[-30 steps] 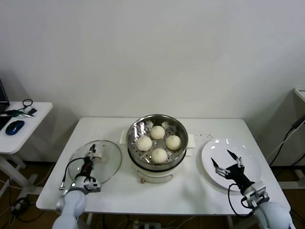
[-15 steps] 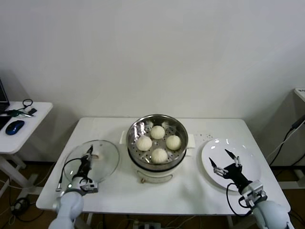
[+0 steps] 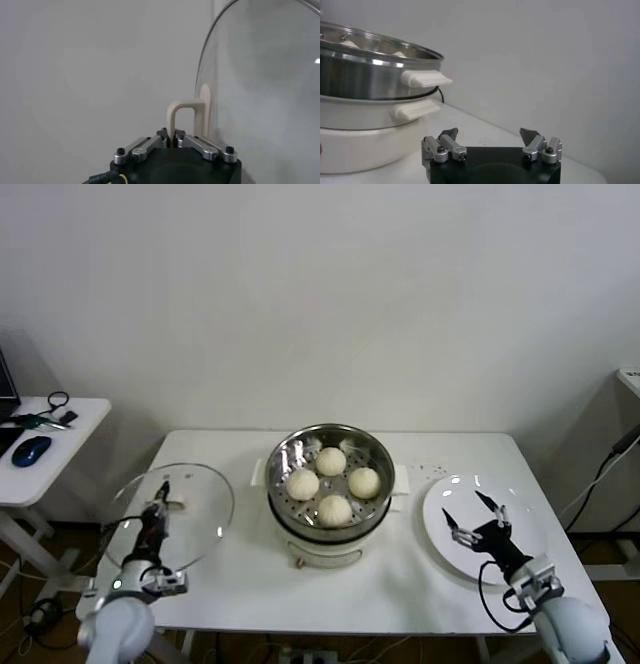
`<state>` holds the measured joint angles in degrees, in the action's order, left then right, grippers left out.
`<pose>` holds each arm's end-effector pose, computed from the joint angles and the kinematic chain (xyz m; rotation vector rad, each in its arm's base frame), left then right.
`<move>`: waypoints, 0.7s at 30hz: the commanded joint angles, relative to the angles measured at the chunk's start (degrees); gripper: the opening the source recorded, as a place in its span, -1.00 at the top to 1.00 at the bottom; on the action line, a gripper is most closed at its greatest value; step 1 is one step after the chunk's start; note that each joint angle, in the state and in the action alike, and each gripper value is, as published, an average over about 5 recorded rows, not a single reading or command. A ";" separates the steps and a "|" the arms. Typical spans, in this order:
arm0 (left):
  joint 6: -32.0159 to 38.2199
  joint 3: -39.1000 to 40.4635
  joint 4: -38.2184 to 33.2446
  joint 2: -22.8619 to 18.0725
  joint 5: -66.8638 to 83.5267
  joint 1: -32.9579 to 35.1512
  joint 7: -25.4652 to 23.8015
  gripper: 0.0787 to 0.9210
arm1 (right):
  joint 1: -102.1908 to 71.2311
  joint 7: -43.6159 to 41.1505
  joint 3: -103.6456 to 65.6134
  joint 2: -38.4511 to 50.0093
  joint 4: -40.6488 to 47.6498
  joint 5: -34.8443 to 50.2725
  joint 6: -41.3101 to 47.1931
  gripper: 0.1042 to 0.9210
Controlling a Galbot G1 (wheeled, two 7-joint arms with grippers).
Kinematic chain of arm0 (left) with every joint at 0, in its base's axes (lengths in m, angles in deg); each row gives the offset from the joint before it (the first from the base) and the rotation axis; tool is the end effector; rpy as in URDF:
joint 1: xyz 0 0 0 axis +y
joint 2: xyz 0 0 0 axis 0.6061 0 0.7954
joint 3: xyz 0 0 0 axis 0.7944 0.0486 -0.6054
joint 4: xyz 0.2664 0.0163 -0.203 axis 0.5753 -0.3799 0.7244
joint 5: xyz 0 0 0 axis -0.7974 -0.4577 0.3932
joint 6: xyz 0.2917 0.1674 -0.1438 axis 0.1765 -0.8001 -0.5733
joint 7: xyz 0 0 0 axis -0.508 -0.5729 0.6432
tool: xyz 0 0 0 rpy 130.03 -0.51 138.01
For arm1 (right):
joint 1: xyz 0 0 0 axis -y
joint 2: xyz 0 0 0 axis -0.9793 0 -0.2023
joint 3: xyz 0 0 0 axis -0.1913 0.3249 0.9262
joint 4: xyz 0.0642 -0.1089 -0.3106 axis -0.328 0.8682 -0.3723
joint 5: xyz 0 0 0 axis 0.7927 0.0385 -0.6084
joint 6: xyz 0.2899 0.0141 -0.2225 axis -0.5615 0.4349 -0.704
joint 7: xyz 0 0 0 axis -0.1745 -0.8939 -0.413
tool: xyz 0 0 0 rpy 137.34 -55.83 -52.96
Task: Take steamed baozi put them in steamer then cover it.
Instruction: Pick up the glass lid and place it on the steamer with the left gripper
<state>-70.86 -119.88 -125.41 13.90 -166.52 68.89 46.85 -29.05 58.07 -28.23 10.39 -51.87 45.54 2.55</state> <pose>0.2732 0.1256 -0.3441 0.1321 -2.0350 -2.2415 0.2742 -0.1686 -0.3342 0.4689 -2.9039 0.4529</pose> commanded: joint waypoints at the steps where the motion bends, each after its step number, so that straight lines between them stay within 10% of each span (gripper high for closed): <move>1: -12.52 0.51 -20.61 4.22 2.03 9.95 -1.45 0.83 | 2.09 1.08 0.89 -0.26 0.71 -0.61 0.52 -0.76; 14: -28.26 20.46 -27.84 17.06 3.99 0.62 -8.03 0.83 | 5.67 1.81 3.56 -1.21 2.30 -1.50 1.63 -0.76; 21: -40.41 38.09 -25.55 14.99 -4.01 -15.57 -21.63 0.83 | 6.29 1.84 3.43 -1.97 3.56 -1.71 1.94 -0.76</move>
<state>-93.82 -104.87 -147.99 25.84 -163.50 70.33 39.55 -24.07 59.61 -25.31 8.87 -49.27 44.05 4.03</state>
